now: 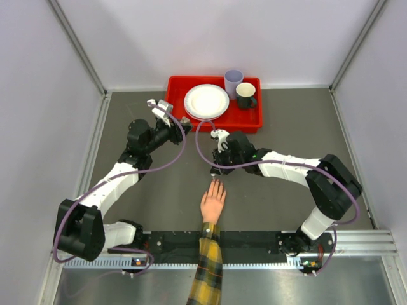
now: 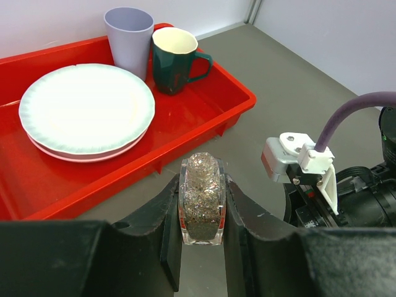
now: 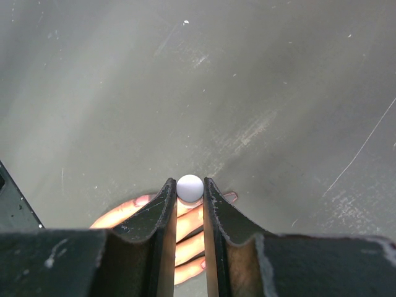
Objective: Paint the nails
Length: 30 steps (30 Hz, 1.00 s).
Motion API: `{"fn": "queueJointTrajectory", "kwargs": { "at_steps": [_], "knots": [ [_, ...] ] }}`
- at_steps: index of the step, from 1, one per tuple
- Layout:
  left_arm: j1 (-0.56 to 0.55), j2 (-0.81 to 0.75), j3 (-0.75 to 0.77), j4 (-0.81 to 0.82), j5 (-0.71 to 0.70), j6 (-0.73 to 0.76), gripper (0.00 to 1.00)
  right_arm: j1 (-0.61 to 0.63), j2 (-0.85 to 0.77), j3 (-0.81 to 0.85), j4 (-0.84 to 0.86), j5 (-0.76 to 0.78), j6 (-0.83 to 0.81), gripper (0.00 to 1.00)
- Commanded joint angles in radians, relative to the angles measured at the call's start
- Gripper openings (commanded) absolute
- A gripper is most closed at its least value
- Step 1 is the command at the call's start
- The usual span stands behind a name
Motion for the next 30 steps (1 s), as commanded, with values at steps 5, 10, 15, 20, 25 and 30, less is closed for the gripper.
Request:
{"fn": "queueJointTrajectory", "kwargs": {
  "at_steps": [5,10,15,20,25,30],
  "knots": [
    [0.005,-0.034,-0.005,0.053,0.002,0.007,0.0,0.008,0.018,0.005,0.044,0.009,0.002,0.0],
    [0.005,-0.033,-0.007,0.052,0.002,0.007,0.0,0.004,0.024,0.005,0.047,0.017,-0.003,0.0],
    [0.005,-0.031,-0.004,0.05,0.002,0.008,0.0,-0.004,0.027,0.005,0.042,0.024,-0.007,0.0],
    [0.005,-0.03,-0.004,0.049,0.002,0.01,0.0,-0.004,0.029,0.006,0.042,0.023,-0.007,0.0],
    [0.005,-0.03,-0.004,0.047,0.002,0.011,0.0,-0.004,0.032,0.0,0.042,0.011,-0.006,0.0],
    [0.005,-0.031,-0.002,0.044,0.001,0.015,0.0,-0.004,0.029,-0.009,0.039,0.009,-0.003,0.0]
  ]
}}
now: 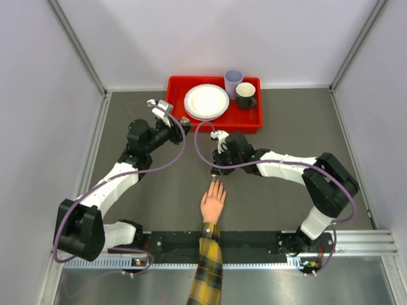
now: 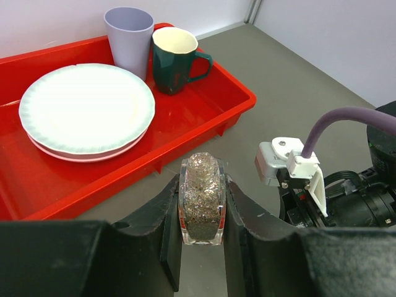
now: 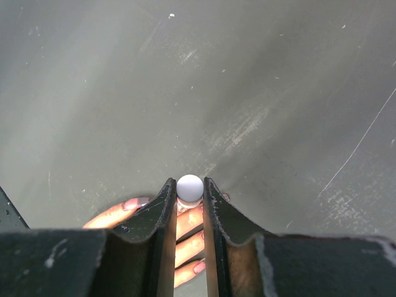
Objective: Paint the nails
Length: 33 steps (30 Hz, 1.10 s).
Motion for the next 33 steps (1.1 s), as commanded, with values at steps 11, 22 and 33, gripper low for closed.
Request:
{"fn": "queueJointTrajectory", "kwargs": {
  "at_steps": [11,22,33],
  "knots": [
    [0.005,-0.037,-0.005,0.042,-0.002,0.017,0.0,-0.016,0.005,-0.005,0.033,0.036,0.001,0.0],
    [0.005,-0.027,-0.004,0.042,-0.005,0.021,0.0,-0.05,0.011,0.025,0.019,0.05,-0.015,0.0],
    [0.005,-0.036,-0.005,0.055,0.001,0.005,0.0,-0.029,-0.095,0.019,-0.023,0.01,-0.021,0.0]
  ]
}}
